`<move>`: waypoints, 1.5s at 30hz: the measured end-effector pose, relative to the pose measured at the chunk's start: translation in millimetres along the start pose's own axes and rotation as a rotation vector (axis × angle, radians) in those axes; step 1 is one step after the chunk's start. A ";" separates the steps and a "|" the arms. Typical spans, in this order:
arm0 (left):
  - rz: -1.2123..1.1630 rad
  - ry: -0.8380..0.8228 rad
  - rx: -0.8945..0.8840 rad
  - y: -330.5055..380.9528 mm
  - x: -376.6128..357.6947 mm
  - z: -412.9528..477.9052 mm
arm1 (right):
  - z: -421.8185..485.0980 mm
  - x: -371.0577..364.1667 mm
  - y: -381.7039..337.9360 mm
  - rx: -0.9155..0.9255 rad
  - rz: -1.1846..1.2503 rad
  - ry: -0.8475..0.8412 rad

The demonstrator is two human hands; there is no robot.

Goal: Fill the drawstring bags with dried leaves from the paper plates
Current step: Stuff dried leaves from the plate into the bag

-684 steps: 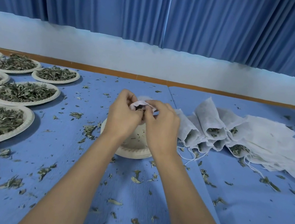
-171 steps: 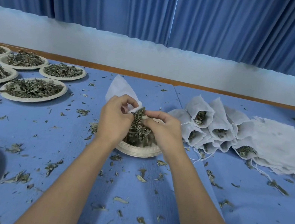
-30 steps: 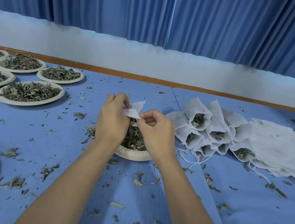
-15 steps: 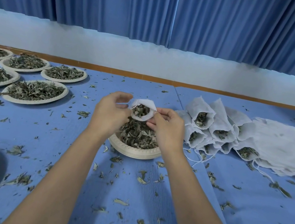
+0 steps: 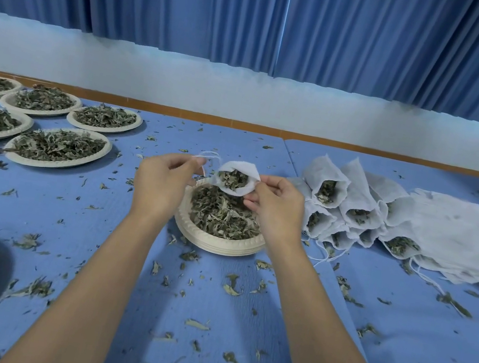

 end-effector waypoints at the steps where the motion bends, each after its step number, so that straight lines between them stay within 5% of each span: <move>1: -0.056 0.010 0.026 -2.5 1.8 0.6 | -0.3 0.7 -0.1 -0.001 -0.005 0.005; 7: -0.519 0.127 0.268 -29.4 15.5 1.3 | -1.7 1.4 -0.1 -0.018 0.028 0.002; 12: -0.070 0.299 0.154 -15.2 32.3 -3.6 | -3.7 -14.1 -0.1 -0.056 0.175 -0.082; 15: 0.013 0.104 -0.001 4.7 12.4 -3.0 | -6.4 -22.9 -1.4 -0.057 0.208 -0.126; 18: 0.065 -0.121 0.039 8.8 -11.3 -4.8 | -8.7 -24.1 -3.8 -0.050 0.243 -0.134; 24: -0.135 -0.147 0.068 -2.8 -20.9 -6.9 | -11.4 -27.3 -5.0 -0.065 0.258 -0.181; 29: -0.155 -0.065 0.039 -6.1 -21.2 -6.4 | -12.5 -33.3 -6.9 -0.060 0.166 -0.228; 38: 0.247 0.181 -0.122 5.3 -5.2 -11.5 | -15.2 -36.2 -14.4 0.034 -0.209 -0.217; 43: 0.062 0.107 -0.020 0.0 -1.8 -6.5 | -11.5 -22.7 -15.8 0.001 -0.326 -0.183; 45: -0.148 0.067 0.039 -6.1 -2.7 -4.2 | -8.7 -17.2 -15.1 -0.058 -0.551 -0.326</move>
Point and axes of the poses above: each hand's wrist, its own z-axis towards the middle knuckle, its own x-axis out of the back of the hand, y = z × x, the point moved 6 cm from there along z, towards the middle knuckle, and after that the axes turned 14 degrees about -y, right-handed, at the moved point
